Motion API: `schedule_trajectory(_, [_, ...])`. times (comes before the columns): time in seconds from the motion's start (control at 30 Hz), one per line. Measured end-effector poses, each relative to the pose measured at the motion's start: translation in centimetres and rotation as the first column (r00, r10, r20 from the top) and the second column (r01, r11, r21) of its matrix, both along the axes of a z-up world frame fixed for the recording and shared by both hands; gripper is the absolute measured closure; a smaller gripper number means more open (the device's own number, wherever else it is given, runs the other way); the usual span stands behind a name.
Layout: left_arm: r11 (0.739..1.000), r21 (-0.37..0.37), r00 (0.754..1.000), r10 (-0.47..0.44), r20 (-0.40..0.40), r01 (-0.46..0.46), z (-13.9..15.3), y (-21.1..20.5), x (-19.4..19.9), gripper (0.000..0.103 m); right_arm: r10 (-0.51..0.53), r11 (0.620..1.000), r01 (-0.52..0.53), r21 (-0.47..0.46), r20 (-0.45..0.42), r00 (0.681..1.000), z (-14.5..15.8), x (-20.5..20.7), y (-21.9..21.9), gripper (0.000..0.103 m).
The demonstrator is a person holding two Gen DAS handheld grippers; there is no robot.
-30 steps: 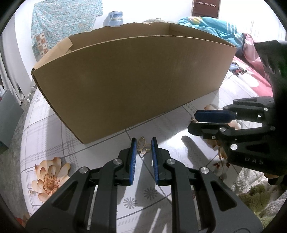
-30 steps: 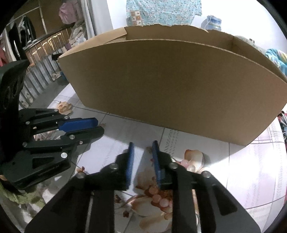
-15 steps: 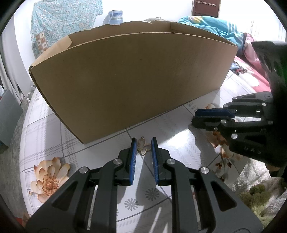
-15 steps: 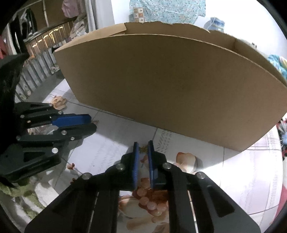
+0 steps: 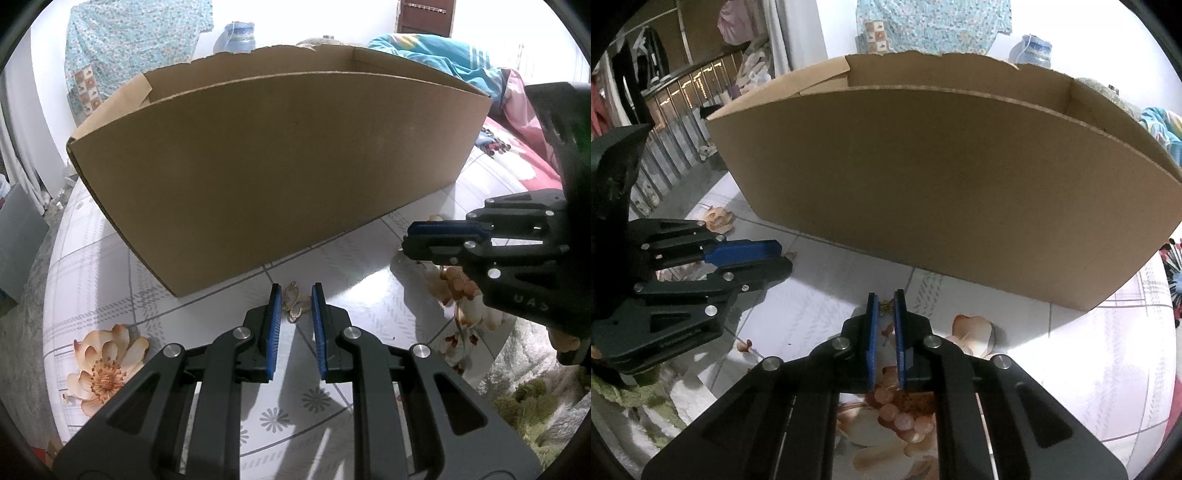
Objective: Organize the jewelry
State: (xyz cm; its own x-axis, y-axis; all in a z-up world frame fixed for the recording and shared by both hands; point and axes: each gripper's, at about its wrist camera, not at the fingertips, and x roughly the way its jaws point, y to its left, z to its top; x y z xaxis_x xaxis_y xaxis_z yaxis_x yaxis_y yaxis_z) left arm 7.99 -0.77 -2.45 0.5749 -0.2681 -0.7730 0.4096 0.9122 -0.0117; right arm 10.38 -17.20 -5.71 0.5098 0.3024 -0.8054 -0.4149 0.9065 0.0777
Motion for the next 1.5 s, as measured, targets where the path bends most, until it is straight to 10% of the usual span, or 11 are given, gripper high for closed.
schedule_trajectory(0.33, [1.000, 0.000, 0.999, -0.008, 0.046, 0.008, 2.3, -0.7, -2.1, 0.088, 0.003, 0.999, -0.006, 0.054, 0.053, 0.999, 2.4, -1.8, -1.2, 0.094])
schedule_trajectory(0.8, [0.982, -0.138, 0.979, -0.104, 0.175, 0.129, 13.2, -1.1, -0.3, 0.088, 0.012, 0.959, -0.073, 0.273, 0.218, 0.976, 12.2, -0.2, -6.3, 0.094])
schedule_trajectory(1.17, [0.985, -0.163, 0.966, -0.095, -0.239, 0.057, 7.3, -2.3, 12.0, 0.088, -0.001, 0.993, 0.006, 0.120, -0.042, 0.999, 9.3, 13.5, -7.0, 0.094])
schedule_trajectory(1.5, [0.992, -0.126, 0.957, -0.045, -0.287, 0.008, 6.0, -2.6, 13.5, 0.081, -0.002, 0.997, 0.003, 0.072, -0.014, 1.000, 8.9, 15.0, -7.0, 0.093])
